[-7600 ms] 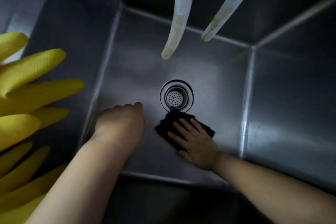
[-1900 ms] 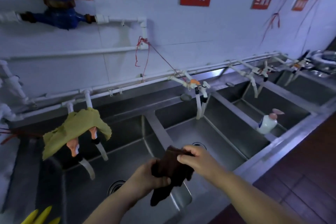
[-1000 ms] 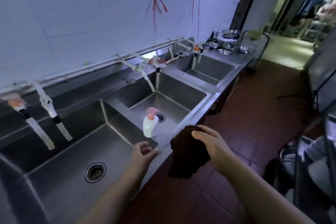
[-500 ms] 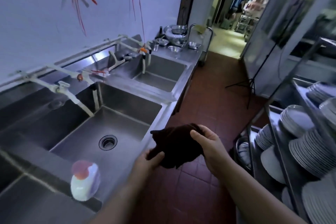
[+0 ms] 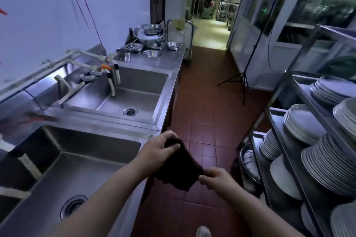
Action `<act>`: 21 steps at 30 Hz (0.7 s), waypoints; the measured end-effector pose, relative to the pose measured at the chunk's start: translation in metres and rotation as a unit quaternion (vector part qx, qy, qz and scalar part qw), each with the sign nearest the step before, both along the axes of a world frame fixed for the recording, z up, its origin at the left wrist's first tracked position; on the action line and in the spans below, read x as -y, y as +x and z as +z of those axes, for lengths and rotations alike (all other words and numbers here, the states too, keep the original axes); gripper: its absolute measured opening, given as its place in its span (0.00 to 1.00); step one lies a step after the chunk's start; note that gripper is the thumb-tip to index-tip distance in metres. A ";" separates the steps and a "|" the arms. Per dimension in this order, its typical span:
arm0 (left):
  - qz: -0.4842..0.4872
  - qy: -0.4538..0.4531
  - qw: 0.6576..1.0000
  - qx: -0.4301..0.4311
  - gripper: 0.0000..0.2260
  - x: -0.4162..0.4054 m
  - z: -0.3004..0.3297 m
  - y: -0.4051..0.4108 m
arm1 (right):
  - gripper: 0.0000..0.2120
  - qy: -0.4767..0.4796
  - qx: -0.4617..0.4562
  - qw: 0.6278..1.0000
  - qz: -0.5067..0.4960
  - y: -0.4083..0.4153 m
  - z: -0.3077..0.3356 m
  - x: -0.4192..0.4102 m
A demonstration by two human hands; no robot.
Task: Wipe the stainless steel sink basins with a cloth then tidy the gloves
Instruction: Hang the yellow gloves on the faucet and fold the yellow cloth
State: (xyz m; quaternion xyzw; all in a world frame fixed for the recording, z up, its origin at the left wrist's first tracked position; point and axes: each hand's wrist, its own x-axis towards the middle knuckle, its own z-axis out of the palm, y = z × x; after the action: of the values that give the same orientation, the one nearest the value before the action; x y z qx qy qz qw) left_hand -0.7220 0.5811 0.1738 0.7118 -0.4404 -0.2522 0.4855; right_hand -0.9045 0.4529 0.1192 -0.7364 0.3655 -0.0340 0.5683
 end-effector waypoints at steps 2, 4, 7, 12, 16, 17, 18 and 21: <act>-0.041 0.025 0.998 0.041 0.07 0.043 0.003 0.017 | 0.10 0.010 -0.002 1.000 0.006 0.019 -0.004 0.040; -0.064 0.038 0.994 0.079 0.09 0.087 0.008 0.032 | 0.18 -0.003 0.027 1.000 -0.012 0.042 -0.003 0.088; -0.076 0.047 0.990 0.110 0.10 0.150 0.020 0.055 | 0.26 -0.002 0.107 0.994 0.028 0.080 0.015 0.160; -0.057 0.067 0.990 0.112 0.06 0.235 0.031 0.099 | 0.29 0.066 0.129 0.975 0.167 0.143 0.038 0.255; 0.008 0.052 0.995 0.083 0.05 0.280 0.027 0.146 | 0.15 0.095 0.087 0.971 0.199 0.192 0.032 0.314; 0.023 0.051 0.995 0.078 0.06 0.289 0.024 0.159 | 0.13 0.106 0.082 0.971 0.198 0.204 0.027 0.326; 0.039 0.049 0.995 0.074 0.08 0.297 0.022 0.173 | 0.11 0.115 0.078 0.970 0.198 0.218 0.023 0.337; 0.097 0.051 0.993 0.048 0.04 0.320 0.009 0.222 | 0.09 0.114 0.062 0.969 0.210 0.268 0.013 0.366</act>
State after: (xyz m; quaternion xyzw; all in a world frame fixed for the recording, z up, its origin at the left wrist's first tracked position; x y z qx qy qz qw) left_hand -0.5000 0.2607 0.1832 0.7865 -0.3781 -0.1919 0.4490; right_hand -0.6366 0.0871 0.1320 -0.7237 0.1679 0.0822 0.6643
